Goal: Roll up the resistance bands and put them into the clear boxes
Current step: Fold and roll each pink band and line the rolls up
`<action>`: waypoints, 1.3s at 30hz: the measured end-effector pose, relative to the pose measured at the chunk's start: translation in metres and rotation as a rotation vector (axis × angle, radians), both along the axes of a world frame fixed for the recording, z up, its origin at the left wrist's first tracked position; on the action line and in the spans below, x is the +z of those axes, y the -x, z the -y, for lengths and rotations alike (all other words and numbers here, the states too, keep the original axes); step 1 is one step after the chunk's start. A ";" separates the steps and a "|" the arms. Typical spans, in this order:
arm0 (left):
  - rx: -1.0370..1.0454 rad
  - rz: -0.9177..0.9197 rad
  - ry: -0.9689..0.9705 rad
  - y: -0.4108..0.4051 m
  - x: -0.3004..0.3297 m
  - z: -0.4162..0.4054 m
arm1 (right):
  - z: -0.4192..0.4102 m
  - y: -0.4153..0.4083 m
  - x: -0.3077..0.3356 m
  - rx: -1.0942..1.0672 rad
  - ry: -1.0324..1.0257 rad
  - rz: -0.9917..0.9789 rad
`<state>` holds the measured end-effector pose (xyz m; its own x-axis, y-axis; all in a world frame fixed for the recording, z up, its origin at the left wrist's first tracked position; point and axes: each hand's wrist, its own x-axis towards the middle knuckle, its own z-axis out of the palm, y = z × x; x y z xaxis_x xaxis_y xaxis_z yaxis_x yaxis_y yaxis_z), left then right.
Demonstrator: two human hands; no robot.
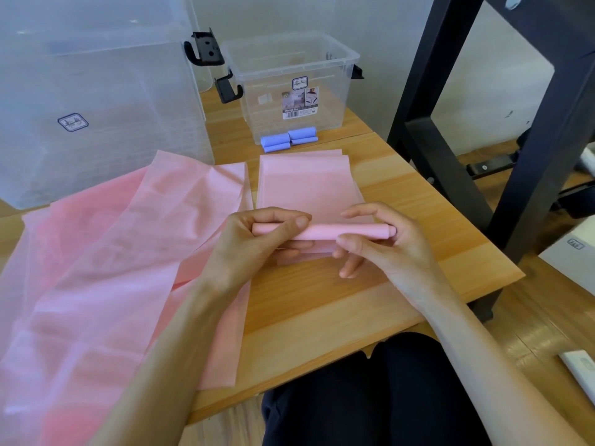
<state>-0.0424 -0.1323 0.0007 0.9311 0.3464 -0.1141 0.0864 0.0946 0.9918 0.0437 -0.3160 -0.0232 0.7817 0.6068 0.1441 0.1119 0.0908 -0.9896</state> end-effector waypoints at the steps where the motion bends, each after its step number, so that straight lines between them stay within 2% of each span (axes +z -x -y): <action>1: 0.003 -0.011 -0.007 0.000 0.000 0.001 | 0.000 0.001 -0.001 -0.012 0.001 0.012; 8: -0.047 -0.021 0.028 0.001 -0.002 0.002 | 0.001 -0.002 -0.002 -0.060 -0.012 0.010; 14: -0.016 0.021 -0.038 0.003 -0.002 0.003 | 0.000 -0.002 -0.003 0.006 0.002 0.007; 21: -0.028 0.036 -0.092 0.002 -0.001 0.005 | 0.001 -0.002 -0.003 -0.045 -0.010 -0.011; 39: -0.010 0.040 -0.104 0.003 -0.004 0.000 | 0.001 -0.001 -0.005 -0.043 0.009 -0.012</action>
<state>-0.0452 -0.1328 -0.0037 0.9377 0.3451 -0.0408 0.0471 -0.0098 0.9988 0.0443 -0.3175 -0.0281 0.8088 0.5739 0.1289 0.1035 0.0769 -0.9917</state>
